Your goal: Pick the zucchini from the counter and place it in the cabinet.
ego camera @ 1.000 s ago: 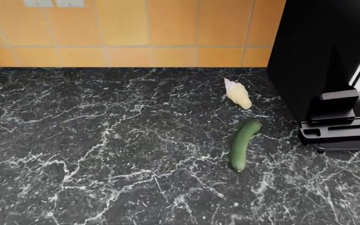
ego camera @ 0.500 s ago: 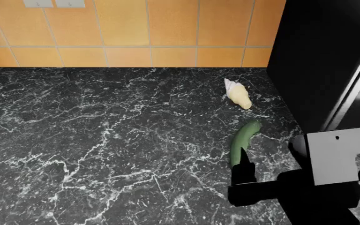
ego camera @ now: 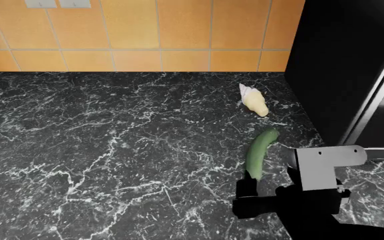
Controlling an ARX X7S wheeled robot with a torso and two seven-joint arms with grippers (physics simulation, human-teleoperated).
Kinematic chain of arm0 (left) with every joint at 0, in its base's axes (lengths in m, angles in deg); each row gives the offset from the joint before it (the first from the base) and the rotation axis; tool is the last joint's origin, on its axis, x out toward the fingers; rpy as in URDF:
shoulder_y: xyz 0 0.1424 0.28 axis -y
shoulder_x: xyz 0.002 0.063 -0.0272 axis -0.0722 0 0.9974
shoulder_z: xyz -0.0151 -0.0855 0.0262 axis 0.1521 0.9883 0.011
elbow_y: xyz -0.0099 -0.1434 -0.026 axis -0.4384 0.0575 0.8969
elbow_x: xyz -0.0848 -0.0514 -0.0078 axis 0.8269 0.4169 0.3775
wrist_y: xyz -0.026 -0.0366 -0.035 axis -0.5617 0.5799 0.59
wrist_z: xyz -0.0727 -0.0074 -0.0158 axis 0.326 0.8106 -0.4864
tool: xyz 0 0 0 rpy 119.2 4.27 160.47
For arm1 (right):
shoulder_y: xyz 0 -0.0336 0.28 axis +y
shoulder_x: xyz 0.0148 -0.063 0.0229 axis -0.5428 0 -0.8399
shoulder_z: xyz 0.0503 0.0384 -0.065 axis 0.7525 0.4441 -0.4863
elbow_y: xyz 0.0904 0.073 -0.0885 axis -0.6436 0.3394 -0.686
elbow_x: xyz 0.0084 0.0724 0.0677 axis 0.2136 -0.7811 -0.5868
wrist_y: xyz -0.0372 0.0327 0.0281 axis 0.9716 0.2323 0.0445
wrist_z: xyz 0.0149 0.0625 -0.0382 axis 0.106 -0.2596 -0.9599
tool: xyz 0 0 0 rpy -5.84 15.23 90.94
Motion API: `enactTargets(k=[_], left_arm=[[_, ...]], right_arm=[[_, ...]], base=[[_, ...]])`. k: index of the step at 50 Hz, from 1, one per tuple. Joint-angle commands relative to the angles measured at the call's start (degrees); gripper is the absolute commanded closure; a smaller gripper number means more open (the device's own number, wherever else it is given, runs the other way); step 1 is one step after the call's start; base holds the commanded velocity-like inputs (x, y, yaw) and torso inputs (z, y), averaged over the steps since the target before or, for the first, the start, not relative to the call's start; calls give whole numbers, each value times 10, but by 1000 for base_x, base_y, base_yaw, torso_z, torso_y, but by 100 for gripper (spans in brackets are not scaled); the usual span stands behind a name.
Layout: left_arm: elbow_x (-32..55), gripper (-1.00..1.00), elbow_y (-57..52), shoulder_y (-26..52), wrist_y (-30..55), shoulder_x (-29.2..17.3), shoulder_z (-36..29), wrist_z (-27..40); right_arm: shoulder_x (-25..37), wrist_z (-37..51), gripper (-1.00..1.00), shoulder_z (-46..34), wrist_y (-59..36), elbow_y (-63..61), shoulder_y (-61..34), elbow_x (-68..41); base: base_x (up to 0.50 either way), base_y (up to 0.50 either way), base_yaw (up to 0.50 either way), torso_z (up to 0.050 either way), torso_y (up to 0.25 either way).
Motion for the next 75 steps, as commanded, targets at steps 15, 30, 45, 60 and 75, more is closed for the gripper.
enactTargets(k=[15,30,45,60,75], left_arm=[[-6,-100,1,8,-11,-4,-19,0],[-17,-100,1,9,-12,-1,-28,-4],[-24,-100,2,6,-11,-1,-25,-9],[-10,-100,2,11,-22,-12,-27,0],[-19,-100,5,30,-37,-7,-69,0]], right_arm=[[-66,-92,-100,-38,-21,135,-5,64],[-88,-135,-100,-46,-12,194,-4,92],[-105,-164,100,-55,-17,230,-20,112],[-67,-128,100,-43,-17,155,-9,93],[87,63,100,59,-80,-179,-109,-80]], base=[[0,0,0,0,0],[0,0,0,0,0],[0,0,0,0,0],[0,0,0,0,0],[0,0,0,0,0]])
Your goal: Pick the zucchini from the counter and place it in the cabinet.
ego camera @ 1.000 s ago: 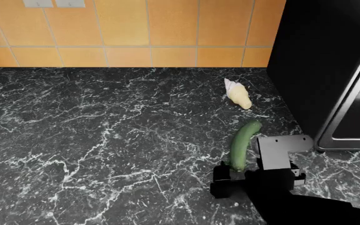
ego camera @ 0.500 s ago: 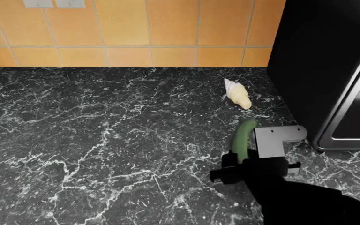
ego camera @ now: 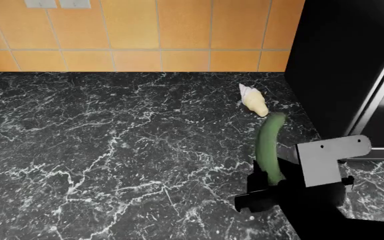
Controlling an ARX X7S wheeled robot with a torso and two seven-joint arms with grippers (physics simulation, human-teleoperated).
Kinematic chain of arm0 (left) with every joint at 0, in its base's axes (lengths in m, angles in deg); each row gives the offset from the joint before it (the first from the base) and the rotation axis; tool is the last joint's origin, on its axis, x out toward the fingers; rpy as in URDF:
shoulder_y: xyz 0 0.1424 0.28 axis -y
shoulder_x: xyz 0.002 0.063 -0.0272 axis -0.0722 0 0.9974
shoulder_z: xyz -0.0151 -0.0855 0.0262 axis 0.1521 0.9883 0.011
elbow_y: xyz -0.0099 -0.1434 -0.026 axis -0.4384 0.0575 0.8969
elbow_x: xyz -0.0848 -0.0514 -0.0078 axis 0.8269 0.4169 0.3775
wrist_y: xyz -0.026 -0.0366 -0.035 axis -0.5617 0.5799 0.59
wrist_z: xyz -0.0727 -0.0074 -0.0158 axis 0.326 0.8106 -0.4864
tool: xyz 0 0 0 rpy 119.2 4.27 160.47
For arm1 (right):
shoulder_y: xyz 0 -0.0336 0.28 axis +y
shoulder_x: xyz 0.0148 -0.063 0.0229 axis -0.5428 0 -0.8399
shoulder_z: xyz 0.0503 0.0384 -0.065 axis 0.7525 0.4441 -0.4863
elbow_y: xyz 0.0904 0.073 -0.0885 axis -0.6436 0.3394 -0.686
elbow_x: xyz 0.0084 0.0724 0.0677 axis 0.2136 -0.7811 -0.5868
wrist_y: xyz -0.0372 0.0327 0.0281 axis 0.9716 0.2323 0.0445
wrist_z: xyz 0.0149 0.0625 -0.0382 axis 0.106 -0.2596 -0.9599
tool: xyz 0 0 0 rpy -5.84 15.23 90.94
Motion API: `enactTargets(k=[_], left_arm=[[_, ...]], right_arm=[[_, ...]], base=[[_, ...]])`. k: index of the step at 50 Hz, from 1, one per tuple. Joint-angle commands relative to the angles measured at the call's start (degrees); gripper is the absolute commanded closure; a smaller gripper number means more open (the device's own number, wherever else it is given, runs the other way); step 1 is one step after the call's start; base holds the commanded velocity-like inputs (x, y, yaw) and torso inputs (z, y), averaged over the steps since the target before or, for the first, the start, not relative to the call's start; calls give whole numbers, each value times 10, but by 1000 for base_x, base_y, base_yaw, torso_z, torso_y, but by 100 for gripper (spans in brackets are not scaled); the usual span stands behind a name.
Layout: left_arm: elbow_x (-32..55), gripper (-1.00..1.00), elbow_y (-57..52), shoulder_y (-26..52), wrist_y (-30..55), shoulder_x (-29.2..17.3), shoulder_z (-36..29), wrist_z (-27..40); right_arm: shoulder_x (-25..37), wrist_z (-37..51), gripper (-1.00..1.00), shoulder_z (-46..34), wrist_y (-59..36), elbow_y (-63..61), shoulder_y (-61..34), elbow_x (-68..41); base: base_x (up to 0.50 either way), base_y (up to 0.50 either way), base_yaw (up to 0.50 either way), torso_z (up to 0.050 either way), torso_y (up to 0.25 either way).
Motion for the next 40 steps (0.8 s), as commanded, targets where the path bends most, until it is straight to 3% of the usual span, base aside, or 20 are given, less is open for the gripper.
enactTargets(k=[1,3,4,11,15,26,36,40], left_arm=[[-1,-100,1,10,-10,0,-21,2],[-1,-100,2,10,-10,0,-20,2],[-1,-100,2,10,-10,-1,-20,2],[3,-100,5,9,-12,-3,-13,0],[10,-100,4,6,-12,-7,-5,1],[19,-100,3,5,-15,-13,2,3],[17,-100,5,2,-13,-11,9,-4],[19,-100,4,4,-15,-14,7,-2]], right_arm=[[36,127,100,134,-114,-170,-66,-156],[-70,249,100,306,-277,-170,-57,-328],[-76,263,100,337,-298,-170,-62,-362],[-34,263,100,326,-291,-170,-209,-438],[-9,263,100,276,-256,-170,-337,-470],[-14,263,100,-42,-90,-170,-758,-462],[-43,263,100,-181,-1,-170,-938,-458],[-50,240,100,-148,-49,-116,-936,-460]], base=[[0,0,0,0,0],[0,0,0,0,0],[0,0,0,0,0],[0,0,0,0,0],[0,0,0,0,0],[0,0,0,0,0],[0,0,0,0,0],[0,0,0,0,0]])
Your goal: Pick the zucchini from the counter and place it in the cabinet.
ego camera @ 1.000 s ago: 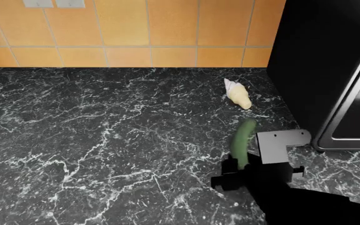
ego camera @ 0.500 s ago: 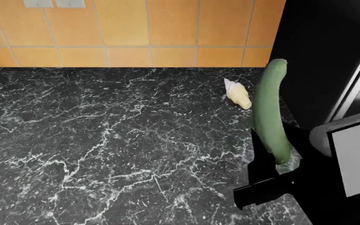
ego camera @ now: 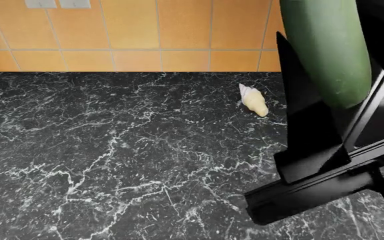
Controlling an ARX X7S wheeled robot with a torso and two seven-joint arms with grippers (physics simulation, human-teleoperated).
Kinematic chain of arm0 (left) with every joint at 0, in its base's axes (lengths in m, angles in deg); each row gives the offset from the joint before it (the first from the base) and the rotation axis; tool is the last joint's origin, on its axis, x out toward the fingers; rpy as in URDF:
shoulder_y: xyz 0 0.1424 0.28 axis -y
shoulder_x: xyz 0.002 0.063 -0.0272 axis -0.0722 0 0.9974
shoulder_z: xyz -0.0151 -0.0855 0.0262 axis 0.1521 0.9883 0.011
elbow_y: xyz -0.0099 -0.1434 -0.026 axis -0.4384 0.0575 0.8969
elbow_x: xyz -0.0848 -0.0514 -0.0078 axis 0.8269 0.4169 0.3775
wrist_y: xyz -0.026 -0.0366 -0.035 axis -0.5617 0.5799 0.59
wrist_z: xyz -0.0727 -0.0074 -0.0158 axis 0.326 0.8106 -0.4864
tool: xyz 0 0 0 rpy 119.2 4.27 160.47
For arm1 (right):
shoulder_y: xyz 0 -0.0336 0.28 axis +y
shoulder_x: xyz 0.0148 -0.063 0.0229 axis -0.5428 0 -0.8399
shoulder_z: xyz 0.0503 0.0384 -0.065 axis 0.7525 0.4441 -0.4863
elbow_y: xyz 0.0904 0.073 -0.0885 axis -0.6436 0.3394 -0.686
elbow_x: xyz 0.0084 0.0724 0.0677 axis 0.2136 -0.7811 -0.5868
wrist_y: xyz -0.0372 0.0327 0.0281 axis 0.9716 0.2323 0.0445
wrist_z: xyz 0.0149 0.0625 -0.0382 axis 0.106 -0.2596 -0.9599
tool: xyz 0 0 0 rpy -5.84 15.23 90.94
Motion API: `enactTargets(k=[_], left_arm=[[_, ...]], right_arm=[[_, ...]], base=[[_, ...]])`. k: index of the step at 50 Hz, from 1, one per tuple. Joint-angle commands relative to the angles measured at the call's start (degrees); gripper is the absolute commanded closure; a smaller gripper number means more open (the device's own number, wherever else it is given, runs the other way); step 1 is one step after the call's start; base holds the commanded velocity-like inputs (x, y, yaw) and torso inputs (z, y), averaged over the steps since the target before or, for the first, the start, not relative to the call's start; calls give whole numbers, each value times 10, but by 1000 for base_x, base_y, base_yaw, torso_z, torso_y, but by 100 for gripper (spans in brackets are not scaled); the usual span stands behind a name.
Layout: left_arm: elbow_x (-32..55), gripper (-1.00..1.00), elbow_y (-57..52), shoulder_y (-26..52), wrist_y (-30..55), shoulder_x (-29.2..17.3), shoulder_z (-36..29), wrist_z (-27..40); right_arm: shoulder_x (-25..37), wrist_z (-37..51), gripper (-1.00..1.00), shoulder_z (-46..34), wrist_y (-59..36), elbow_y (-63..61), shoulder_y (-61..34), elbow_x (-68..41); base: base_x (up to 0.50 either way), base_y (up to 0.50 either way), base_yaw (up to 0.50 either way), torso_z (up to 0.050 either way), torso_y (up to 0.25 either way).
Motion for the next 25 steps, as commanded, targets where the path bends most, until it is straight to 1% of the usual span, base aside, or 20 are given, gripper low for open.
enactTargets(k=[1,6,15,25], left_arm=[[4,-100,0,0,-2,-4,3,-1],[0,-100,0,5,-5,-5,-8,-1],[5,-100,0,10,-10,-12,-10,2],[5,-100,1,12,-12,-14,-13,1]], right_arm=[[-20,-21,100,-66,0,58,-152,-7],[-44,-41,100,-30,-73,129,-153,-3],[-96,-38,100,37,-184,229,-154,-10],[-122,-93,100,65,-268,316,-140,53]], base=[[0,0,0,0,0],[0,0,0,0,0],[0,0,0,0,0],[0,0,0,0,0]])
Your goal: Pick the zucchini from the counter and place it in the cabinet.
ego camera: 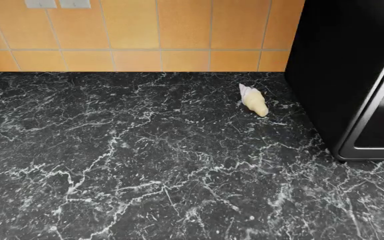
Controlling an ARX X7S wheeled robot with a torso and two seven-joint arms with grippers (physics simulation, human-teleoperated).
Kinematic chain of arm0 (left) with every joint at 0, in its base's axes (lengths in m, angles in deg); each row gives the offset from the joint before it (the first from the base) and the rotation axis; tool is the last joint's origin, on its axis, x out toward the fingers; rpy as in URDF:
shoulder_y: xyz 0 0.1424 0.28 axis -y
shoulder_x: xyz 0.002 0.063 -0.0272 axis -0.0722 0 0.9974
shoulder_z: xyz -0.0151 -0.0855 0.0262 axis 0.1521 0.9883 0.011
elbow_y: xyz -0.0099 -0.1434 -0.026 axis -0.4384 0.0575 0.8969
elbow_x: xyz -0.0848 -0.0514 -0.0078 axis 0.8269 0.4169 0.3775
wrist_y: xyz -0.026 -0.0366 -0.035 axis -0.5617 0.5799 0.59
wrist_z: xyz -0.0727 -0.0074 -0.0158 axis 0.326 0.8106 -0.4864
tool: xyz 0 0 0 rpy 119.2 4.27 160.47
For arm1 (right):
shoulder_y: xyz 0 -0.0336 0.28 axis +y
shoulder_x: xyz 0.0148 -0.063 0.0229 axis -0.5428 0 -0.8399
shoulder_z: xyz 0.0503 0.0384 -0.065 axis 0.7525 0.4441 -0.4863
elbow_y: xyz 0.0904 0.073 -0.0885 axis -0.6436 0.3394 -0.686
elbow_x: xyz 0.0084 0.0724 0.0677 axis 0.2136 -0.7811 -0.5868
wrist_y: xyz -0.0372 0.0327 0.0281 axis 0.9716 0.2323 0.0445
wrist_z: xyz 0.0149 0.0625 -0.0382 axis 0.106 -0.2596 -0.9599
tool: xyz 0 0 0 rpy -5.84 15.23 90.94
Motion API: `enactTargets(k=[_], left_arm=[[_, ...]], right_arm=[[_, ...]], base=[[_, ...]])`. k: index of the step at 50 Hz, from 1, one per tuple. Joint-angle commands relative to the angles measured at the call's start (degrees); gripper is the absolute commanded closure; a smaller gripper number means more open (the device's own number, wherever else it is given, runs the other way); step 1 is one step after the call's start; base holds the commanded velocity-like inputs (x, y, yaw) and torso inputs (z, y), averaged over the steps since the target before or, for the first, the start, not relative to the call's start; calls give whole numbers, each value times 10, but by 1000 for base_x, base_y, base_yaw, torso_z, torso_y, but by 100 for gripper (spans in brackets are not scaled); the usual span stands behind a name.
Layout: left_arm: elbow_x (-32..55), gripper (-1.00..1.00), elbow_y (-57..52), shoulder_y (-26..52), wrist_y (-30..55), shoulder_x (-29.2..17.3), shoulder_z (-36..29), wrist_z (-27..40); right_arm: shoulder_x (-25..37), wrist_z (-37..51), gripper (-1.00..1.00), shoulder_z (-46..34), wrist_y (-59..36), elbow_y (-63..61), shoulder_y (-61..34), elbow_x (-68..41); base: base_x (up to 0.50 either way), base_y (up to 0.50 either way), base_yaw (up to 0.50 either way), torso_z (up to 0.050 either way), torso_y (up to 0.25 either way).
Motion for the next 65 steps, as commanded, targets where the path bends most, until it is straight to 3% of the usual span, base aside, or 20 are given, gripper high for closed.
enactTargets(k=[1,17,29,45,49,62,65], left_arm=[[0,-100,1,3,-3,-4,-4,0],[-11,-100,2,10,-7,-2,-21,-4],[-8,-100,3,23,-15,-10,-39,0],[-7,-100,3,26,-19,-14,-47,3],[-7,-100,2,27,-19,-14,-49,2],[-6,-100,2,21,-18,-14,-41,3],[-5,-100,1,17,-17,-13,-36,2]], right_arm=[[-34,-49,100,37,-102,103,-2,52],[-68,-158,100,66,-192,226,-10,179],[-121,-293,100,160,-318,322,-20,375],[-136,-476,100,136,-313,367,-21,583],[-155,-553,100,145,-330,380,-22,682],[-247,-978,100,139,-331,427,-23,1213],[-264,-1029,100,139,-324,446,-22,1280]], base=[[0,0,0,0,0],[0,0,0,0,0],[0,0,0,0,0],[0,0,0,0,0],[0,0,0,0,0],[0,0,0,0,0],[0,0,0,0,0]])
